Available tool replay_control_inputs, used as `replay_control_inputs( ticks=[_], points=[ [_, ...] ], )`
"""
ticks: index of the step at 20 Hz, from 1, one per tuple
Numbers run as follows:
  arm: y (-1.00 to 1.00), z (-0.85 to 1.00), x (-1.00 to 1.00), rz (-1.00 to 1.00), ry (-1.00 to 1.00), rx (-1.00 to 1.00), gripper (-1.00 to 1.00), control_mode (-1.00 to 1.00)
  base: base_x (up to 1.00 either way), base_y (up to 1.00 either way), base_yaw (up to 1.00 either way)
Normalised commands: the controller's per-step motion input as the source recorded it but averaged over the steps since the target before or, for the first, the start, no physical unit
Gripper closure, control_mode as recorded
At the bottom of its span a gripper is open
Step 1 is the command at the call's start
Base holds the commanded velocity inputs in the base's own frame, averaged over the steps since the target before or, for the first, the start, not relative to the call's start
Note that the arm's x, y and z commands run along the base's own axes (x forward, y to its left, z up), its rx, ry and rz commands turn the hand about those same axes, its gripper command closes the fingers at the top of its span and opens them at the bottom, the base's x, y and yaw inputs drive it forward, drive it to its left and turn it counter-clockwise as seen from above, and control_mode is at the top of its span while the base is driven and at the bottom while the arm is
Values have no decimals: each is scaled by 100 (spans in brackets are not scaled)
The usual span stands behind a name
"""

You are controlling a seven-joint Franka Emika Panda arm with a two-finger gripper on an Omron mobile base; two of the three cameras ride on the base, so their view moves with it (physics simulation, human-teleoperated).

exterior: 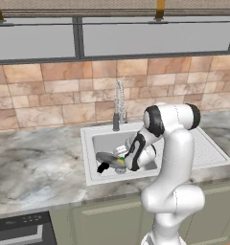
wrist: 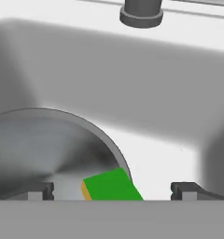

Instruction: Pick the pan and sponge and place them into the sink. Then turn on the water.

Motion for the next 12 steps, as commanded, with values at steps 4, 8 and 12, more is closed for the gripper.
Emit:
replay_control_inputs(
  ticks=[4, 8, 12],
  points=[
    [-15, 24, -13, 1, -9, 1, -100, -100, 0, 0, 0],
    [-4, 25, -3, 1, -6, 3, -100, -100, 0, 0, 0],
    [-3, 38, 0, 0, -6, 6, -100, -100, 0, 0, 0]
  ],
)
